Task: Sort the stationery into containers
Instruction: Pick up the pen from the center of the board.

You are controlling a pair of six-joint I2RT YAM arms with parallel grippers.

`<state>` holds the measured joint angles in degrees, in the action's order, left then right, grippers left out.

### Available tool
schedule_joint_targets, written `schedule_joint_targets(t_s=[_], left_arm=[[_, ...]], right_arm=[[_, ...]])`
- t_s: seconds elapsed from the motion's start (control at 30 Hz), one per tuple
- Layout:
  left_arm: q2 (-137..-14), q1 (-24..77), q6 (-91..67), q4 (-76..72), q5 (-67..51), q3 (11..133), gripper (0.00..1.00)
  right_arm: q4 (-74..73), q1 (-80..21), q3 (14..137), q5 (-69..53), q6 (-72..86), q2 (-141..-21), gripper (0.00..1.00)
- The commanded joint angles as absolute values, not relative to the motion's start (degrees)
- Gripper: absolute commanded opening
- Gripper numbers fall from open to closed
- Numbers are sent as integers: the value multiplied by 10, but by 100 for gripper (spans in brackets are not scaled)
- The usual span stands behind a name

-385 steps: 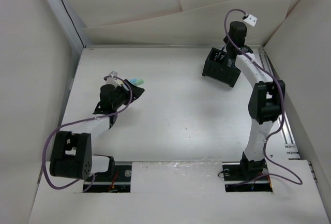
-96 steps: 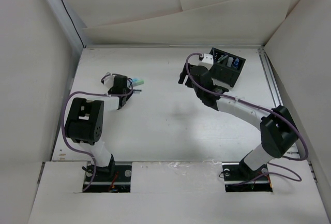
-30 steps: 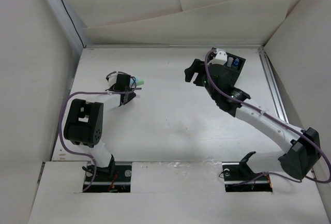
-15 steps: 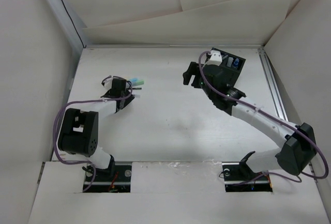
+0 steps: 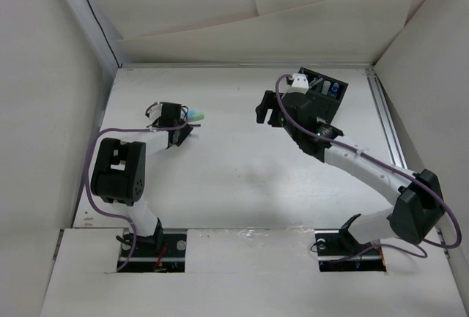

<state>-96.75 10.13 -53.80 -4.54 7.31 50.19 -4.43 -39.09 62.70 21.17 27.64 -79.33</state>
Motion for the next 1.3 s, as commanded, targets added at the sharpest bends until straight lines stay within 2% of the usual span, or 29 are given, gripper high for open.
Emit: schedule_joint_targets(t_s=[0.0,0.23,0.53,0.8,0.87,1.03,1.1,1.17,1.2,1.23,1.27], left_arm=[[-980,100,-577,10,90,525,35],[-1023,100,-591,102,116,587,25],[-1028,116,-591,143,136,587,0],[-936,116,-580,99,93,491,0],[-915,116,-575,84,76,458,0],[-823,125,-519,5,32,393,0],[-785,125,-496,-31,8,353,0],[-723,130,-460,-94,-24,324,0],[-702,130,-446,-110,-32,301,0],[-686,130,-435,-128,-42,294,0],[-659,130,-411,-141,-52,294,0]], right_arm=[[-25,-398,648,205,269,-785,83],[-19,-398,648,205,269,-765,83],[-19,-393,648,199,262,-715,83],[-37,-369,658,157,262,-708,84],[-37,-364,664,139,262,-729,87],[-37,-369,678,41,246,-784,88],[-37,-377,683,26,246,-802,81],[-26,-393,683,0,246,-809,64],[-19,-393,683,-15,253,-816,36],[-11,-398,677,-45,262,-817,21],[-4,-403,677,-58,267,-824,10]])
